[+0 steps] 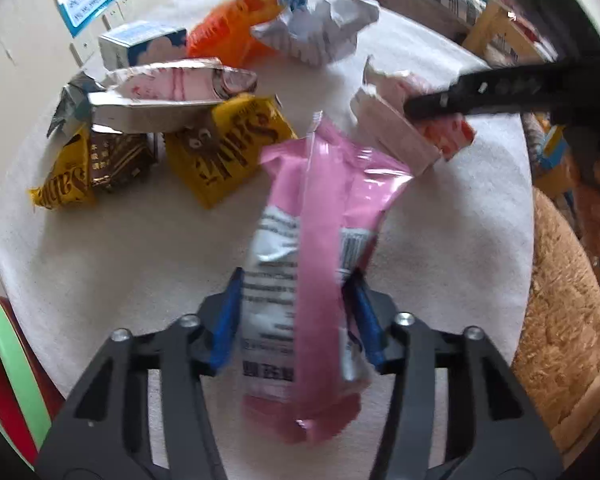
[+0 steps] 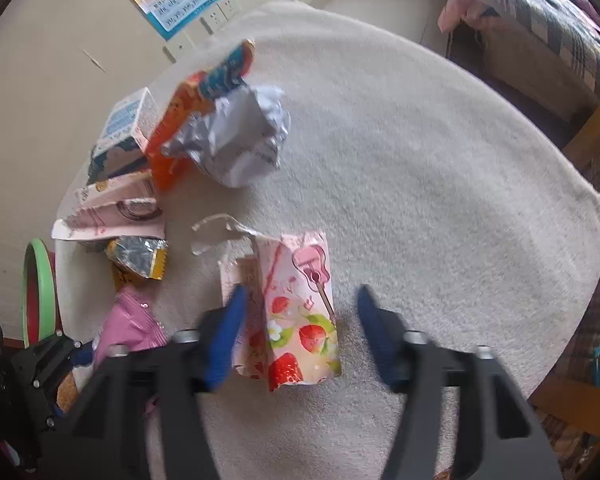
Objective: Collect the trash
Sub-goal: 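Grasp the pink strawberry juice box with the right gripper while the left lifts the pink bag, then carry the pink bag with the left gripper while the right carries the strawberry box to the bin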
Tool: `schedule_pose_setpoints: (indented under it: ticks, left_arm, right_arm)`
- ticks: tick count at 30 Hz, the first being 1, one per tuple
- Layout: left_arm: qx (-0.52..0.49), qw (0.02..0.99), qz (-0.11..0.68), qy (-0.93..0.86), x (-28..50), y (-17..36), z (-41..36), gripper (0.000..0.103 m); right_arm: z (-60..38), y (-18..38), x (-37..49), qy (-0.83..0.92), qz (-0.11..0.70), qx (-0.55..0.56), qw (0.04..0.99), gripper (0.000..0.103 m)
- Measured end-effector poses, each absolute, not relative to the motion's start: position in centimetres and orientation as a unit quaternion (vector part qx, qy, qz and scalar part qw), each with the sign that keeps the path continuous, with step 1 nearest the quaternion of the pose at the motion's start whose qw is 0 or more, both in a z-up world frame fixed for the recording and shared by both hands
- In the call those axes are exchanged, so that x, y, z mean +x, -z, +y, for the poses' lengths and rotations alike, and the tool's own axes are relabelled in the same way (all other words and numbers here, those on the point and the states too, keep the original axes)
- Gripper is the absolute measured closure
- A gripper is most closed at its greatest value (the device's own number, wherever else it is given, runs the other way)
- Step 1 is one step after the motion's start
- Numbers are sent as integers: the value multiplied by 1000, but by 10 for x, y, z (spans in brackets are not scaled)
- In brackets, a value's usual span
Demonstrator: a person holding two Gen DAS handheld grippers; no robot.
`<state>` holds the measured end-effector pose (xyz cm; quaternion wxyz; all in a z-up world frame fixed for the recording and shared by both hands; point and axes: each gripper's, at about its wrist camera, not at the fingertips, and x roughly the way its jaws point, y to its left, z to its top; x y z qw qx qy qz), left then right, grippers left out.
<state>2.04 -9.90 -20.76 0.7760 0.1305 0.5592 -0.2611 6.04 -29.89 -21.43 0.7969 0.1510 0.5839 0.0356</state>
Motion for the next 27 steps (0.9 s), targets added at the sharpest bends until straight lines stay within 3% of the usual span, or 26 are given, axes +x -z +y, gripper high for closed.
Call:
schedule_pose_setpoints:
  ticks: [5, 16, 27]
  left_arm:
    - [105, 810, 528, 231, 15, 179, -83, 67]
    - [-1, 893, 428, 136, 28, 73, -32, 67]
    - [-30, 914, 393, 101, 33, 40, -7, 66]
  right_arm:
    - [-299, 197, 50, -32, 556, 169, 813, 69]
    - [-267, 94, 24, -50, 435, 160, 885, 69]
    - [-247, 47, 24, -66, 387, 148, 908, 69]
